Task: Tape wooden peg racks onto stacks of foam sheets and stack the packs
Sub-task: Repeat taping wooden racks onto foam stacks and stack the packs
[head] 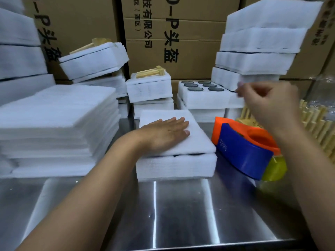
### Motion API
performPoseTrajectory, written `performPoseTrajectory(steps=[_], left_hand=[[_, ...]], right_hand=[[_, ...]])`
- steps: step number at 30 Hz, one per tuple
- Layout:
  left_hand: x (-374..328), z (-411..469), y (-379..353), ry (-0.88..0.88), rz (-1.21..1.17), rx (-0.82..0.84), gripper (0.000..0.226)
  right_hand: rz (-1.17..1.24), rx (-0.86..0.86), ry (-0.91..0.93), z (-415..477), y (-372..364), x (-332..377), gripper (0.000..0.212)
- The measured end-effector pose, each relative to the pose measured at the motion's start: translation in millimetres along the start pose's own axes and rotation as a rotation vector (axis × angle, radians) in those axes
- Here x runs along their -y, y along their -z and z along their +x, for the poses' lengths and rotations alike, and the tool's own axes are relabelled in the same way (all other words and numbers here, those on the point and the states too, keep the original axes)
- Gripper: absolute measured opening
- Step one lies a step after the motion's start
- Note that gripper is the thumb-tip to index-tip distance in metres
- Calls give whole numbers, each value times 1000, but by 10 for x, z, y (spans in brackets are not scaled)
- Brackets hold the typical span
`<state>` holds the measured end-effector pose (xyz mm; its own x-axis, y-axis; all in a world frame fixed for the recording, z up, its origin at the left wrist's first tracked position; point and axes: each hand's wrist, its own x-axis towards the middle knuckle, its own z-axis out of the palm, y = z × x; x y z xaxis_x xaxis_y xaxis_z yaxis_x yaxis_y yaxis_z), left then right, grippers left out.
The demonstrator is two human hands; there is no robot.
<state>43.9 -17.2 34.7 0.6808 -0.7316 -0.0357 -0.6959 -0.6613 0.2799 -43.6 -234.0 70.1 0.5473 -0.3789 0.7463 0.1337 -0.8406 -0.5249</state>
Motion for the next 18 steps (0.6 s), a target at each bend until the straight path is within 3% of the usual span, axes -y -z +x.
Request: performPoseTrajectory(steps=[1, 3, 6, 11, 18], left_hand=[[5, -4, 2, 3, -5, 0, 52], [8, -7, 5, 3, -21, -3, 53], [14, -5, -1, 2, -41, -9, 53], [11, -5, 8, 9, -61, -13, 53], [-15, -18, 18, 13, -38, -3, 54]], right_hand=[[-184, -17, -82, 172, 46, -123, 28], [-511, 109, -249, 439, 108, -361, 32], [-721, 327, -392, 536, 79, -611, 41], [-713, 309, -349, 534, -33, -691, 26], [-537, 165, -208, 477, -98, -612, 28]])
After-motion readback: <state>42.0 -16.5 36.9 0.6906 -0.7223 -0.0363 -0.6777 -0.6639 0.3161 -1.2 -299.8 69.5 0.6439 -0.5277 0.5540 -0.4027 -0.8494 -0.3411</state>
